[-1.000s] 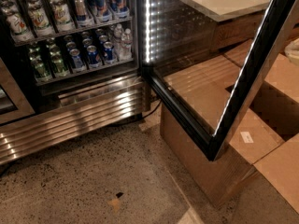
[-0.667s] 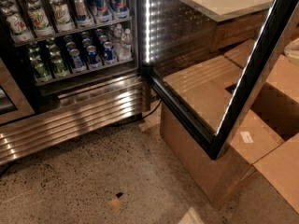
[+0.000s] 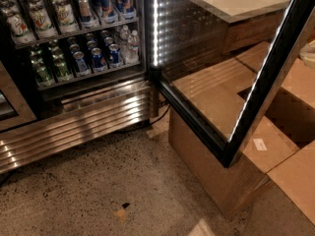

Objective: Close right fridge door

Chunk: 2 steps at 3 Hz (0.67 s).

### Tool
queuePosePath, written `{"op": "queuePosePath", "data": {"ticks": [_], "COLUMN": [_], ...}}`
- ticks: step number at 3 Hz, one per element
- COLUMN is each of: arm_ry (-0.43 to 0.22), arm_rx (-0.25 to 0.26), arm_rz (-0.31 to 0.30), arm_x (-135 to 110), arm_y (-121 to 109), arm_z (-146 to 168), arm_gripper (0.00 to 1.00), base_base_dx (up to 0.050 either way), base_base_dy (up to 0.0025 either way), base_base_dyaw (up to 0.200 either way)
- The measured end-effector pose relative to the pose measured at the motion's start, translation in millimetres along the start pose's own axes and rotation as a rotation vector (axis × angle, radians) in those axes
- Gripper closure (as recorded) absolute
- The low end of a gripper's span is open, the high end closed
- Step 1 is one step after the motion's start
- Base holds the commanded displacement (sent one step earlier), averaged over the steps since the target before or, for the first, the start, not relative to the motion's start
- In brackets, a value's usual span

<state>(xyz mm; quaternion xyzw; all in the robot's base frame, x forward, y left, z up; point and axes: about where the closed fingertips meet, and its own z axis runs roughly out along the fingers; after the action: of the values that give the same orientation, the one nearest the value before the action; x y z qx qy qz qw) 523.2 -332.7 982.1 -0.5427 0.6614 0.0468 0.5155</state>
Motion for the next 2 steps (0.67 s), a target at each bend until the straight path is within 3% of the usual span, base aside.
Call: {"op": "queuePosePath", "data": {"ticks": [1,2], "arm_ry": [-0.004,0.005], "arm_rx": [0.000,0.029], "arm_rz": [0.004,0.030], "arm_x": [0.0,16.1], "arm_y": [-0.3,-13.3], "arm_z": [1.4,2.2], "arm_gripper": [0.58,0.34], "base_base_dx": [0.000,0.000], "base_base_dy": [0.00000,0.00000], "base_base_dyaw": [0.000,0.000]}}
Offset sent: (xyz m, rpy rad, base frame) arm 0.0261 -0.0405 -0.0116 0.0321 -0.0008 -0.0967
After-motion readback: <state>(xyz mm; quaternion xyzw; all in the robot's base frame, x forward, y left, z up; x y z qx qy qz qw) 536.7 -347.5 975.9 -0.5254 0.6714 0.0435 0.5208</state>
